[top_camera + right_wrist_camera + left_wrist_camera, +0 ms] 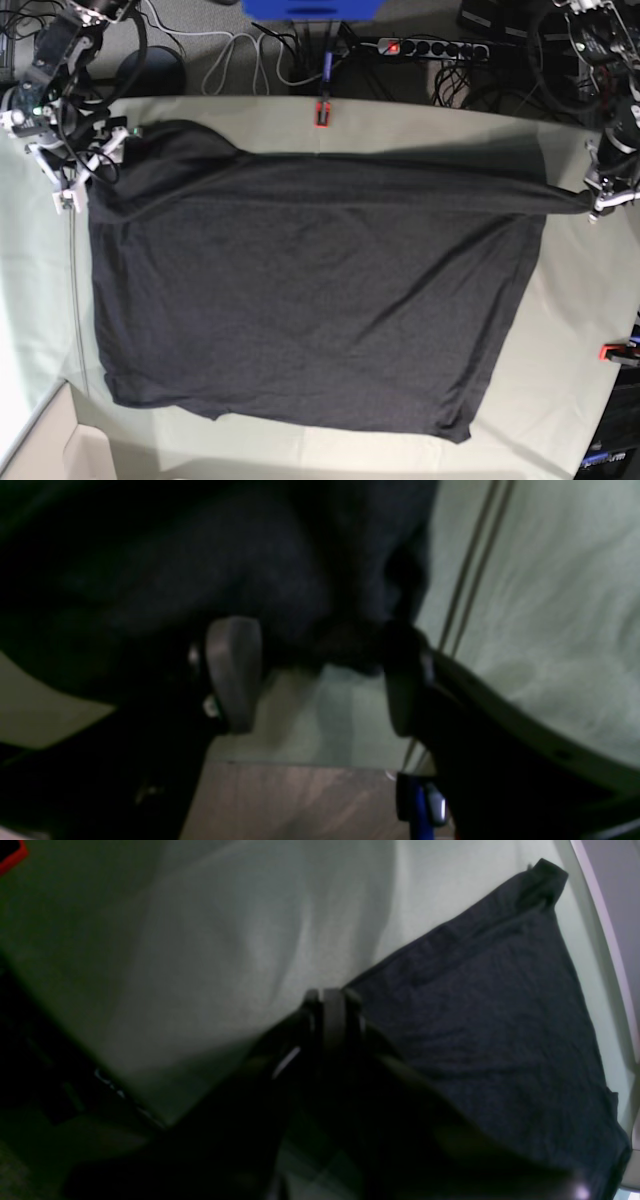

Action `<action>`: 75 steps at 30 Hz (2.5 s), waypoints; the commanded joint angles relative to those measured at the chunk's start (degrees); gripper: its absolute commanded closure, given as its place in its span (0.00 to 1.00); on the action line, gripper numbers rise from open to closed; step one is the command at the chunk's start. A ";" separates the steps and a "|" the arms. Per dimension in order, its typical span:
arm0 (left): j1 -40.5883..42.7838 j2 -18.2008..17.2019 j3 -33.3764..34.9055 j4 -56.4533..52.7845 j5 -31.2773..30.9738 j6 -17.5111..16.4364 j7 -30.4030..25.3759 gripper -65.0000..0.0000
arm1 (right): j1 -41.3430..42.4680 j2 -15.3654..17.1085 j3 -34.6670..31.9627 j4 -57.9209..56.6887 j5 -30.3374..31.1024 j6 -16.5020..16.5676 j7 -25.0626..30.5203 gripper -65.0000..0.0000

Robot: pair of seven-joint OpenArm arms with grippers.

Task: Layout the t-shirt on the table in an organized manner, then fold the t-shirt properly
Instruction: 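Drag the held corner with the right gripper to straighten the edge, then lift the held shirt edge with both grippers, then fold the held edge over onto the shirt with both grippers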

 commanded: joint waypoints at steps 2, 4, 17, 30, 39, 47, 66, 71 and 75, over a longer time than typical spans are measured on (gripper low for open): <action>-0.34 -0.86 -0.32 0.81 -0.19 -0.20 -1.00 1.00 | 0.46 0.58 0.22 1.05 0.84 -0.05 0.63 0.62; -0.34 -0.86 -0.32 0.81 -0.19 -0.20 -1.00 1.00 | 0.46 0.58 0.22 1.14 0.84 -0.05 0.63 0.79; 0.01 -0.86 -0.67 1.60 -0.45 -0.20 -0.65 1.00 | -7.54 0.49 0.74 10.81 0.93 -0.05 0.55 1.00; 3.53 -0.94 -0.76 6.09 -0.72 -0.20 -0.56 1.00 | -16.15 0.41 6.19 21.80 1.02 -0.05 0.11 1.00; 7.40 -0.94 -0.76 9.69 -0.72 -0.20 -0.56 1.00 | -22.22 -1.18 6.72 22.06 1.02 -0.05 0.63 1.00; 8.98 -1.03 -0.76 9.43 -0.72 -0.20 -0.56 1.00 | -24.07 -2.67 6.46 22.06 1.02 -0.05 0.63 1.00; 3.88 -1.30 -0.41 8.90 -0.19 -0.20 -0.56 1.00 | -16.59 -2.58 1.36 22.85 7.61 -0.05 0.63 1.00; 0.10 -1.47 -0.32 4.85 -0.19 -0.20 -0.56 1.00 | -10.88 -2.41 1.80 22.68 7.43 -0.05 0.11 1.00; -2.45 -1.47 -0.23 2.48 -0.19 -0.20 -0.56 1.00 | -7.72 -1.09 1.71 22.68 6.64 -0.05 0.02 1.00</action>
